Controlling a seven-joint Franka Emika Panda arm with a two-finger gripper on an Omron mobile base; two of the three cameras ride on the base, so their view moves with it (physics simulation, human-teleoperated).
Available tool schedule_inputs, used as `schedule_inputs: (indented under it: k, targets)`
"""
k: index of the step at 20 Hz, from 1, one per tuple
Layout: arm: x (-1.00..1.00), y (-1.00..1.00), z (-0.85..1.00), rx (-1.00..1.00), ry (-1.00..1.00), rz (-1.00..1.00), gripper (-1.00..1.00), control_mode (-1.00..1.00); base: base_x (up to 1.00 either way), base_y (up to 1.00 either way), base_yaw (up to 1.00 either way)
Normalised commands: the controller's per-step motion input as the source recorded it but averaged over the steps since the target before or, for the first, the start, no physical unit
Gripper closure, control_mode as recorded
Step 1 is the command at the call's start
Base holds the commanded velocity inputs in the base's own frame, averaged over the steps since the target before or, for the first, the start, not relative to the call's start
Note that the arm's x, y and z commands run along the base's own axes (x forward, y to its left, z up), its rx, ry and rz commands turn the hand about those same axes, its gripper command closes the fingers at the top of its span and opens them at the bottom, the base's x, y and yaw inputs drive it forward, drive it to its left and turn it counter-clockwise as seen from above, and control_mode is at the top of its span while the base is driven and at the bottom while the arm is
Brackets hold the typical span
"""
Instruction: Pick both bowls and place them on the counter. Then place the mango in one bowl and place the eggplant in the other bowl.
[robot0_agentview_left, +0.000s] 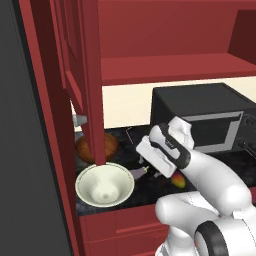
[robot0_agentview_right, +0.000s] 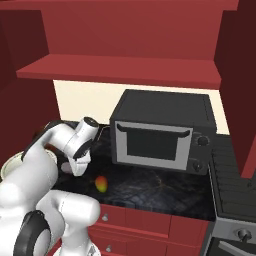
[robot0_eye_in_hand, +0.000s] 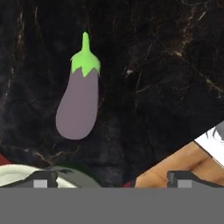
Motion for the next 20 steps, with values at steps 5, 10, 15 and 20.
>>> schedule_inputs:
  k: [5, 10, 15, 20]
  targets:
    - [0.11, 0.02, -0.15, -0.03, 0.0, -0.11, -1.0, -1.0, 0.0, 0.0, 0.0]
    - [0.27, 0.0, -0.11, -0.09, 0.0, -0.04, -1.0, -1.0, 0.0, 0.0, 0.0]
    - [0.29, 0.02, -0.09, -0.07, 0.0, -0.04, -1.0, -1.0, 0.0, 0.0, 0.0]
    - [0.29, 0.03, -0.11, -0.01, 0.0, -0.01, -1.0, -1.0, 0.0, 0.0, 0.0]
